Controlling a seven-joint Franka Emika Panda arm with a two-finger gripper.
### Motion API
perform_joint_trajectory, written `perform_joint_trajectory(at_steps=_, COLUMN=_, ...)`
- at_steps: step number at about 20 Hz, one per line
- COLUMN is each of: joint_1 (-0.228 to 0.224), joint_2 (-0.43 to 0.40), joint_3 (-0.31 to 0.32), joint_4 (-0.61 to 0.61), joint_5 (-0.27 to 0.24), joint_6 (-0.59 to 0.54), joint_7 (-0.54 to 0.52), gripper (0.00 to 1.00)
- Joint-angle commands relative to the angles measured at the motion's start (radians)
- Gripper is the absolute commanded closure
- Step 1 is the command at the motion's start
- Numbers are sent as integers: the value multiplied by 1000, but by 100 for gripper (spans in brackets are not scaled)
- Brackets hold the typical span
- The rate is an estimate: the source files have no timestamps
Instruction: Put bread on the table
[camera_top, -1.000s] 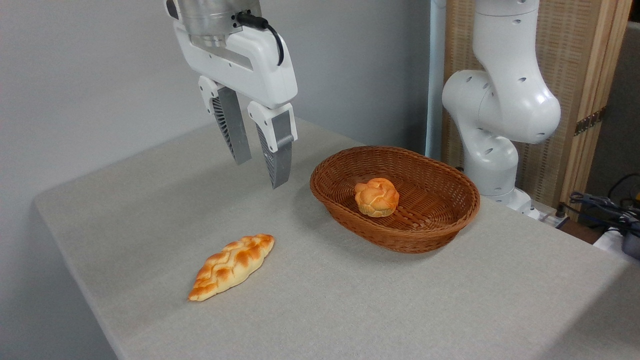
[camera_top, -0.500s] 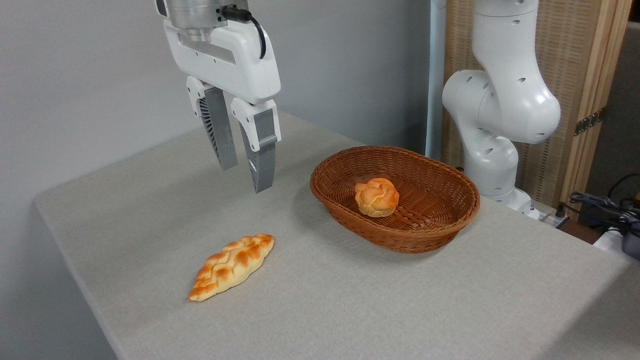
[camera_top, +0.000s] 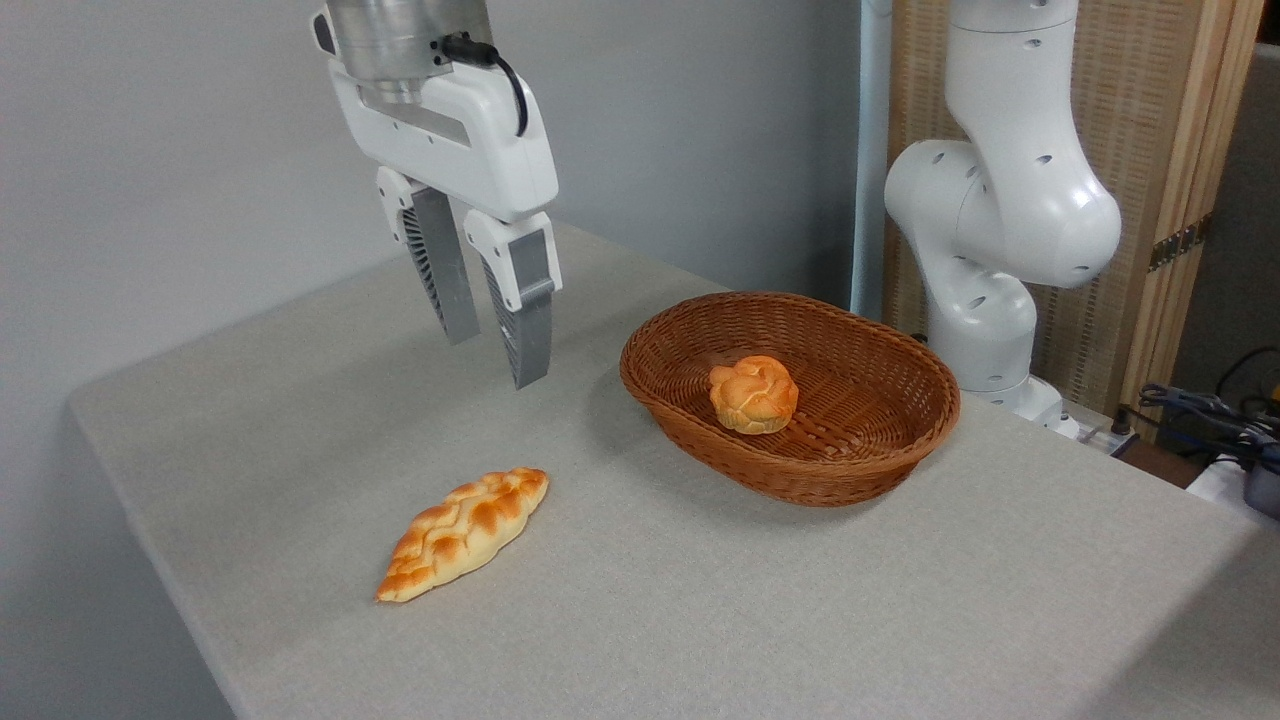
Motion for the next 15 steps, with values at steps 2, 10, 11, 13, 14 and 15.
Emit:
perform_joint_trajectory(at_steps=2, joint_1=5, joint_2=-44, joint_3=5, joint_4=-59, joint_5=-3, joint_6=37, joint_7=-1, gripper=0)
perform_joint_trajectory(at_steps=10, joint_1=-1, joint_2=-41, joint_3=34, joint_4=-53, joint_5=0, joint_6=4, joint_7=19, gripper=0)
perform_joint_trajectory(at_steps=11, joint_1=-2, joint_2=-39, joint_3=34, joint_4=-53, joint_5=3, joint_6=-3, joint_7=19, gripper=0)
perform_joint_trajectory(at_steps=13, joint_1=-2, joint_2=-38, joint_3=34, joint_4=-52, joint_5=3, joint_6=-1, joint_7=19, gripper=0)
perform_joint_trajectory(at_steps=14, joint_1=-2, joint_2=-36, joint_3=34, joint_4=-47, joint_5=5, joint_6=-1, joint_7=19, gripper=0)
perform_joint_trajectory(at_steps=15, joint_1=-2, joint_2=-35, joint_3=34, joint_4=-47, joint_5=5, joint_6=0, joint_7=19, gripper=0)
